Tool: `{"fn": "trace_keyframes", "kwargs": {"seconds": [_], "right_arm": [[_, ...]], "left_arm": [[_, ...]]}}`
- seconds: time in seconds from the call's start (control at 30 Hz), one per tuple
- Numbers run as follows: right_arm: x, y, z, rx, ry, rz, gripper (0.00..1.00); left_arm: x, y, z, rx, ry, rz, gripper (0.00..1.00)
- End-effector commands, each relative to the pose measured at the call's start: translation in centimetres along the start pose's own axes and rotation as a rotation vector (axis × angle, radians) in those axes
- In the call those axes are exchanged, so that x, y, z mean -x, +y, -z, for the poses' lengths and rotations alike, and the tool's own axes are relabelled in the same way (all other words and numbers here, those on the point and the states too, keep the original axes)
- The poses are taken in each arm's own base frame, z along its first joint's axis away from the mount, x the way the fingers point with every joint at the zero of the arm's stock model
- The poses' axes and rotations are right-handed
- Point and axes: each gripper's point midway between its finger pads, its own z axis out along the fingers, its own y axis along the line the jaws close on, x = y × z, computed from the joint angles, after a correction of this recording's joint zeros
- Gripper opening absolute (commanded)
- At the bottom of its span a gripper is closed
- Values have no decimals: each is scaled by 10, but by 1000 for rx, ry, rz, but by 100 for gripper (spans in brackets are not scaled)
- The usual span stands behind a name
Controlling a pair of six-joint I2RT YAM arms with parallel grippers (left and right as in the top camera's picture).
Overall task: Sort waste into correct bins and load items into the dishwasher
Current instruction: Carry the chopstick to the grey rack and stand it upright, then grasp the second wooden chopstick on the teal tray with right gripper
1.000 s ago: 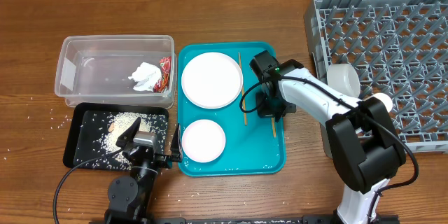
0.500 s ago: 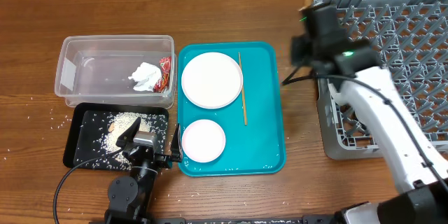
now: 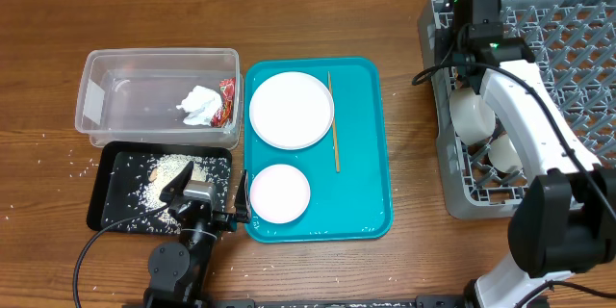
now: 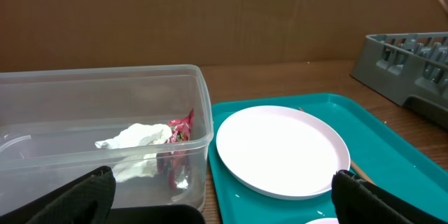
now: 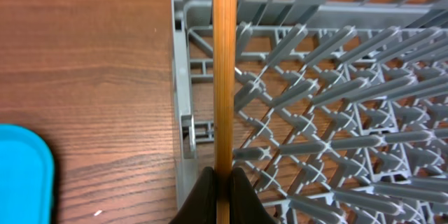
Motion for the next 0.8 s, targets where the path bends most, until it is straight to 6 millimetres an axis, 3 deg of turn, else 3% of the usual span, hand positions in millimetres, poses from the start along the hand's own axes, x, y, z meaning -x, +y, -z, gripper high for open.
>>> {"fn": "trace_keyframes", "kwargs": {"seconds": [0.0, 0.17, 0.4, 0.53, 0.77], "right_arm": [[5, -9, -1, -49, -18, 10, 4], [2, -69, 4, -309, -5, -19, 4], [-35, -96, -3, -269, 157, 57, 4], [-50, -127, -4, -289, 208, 3, 4], [-48, -122, -12, -170, 193, 38, 4]], "left_arm": [[0, 2, 0, 5, -7, -19, 100], [0, 2, 0, 5, -7, -19, 100], [0, 2, 0, 5, -7, -19, 100], [0, 2, 0, 5, -7, -19, 100], [0, 2, 0, 5, -7, -19, 100]]}}
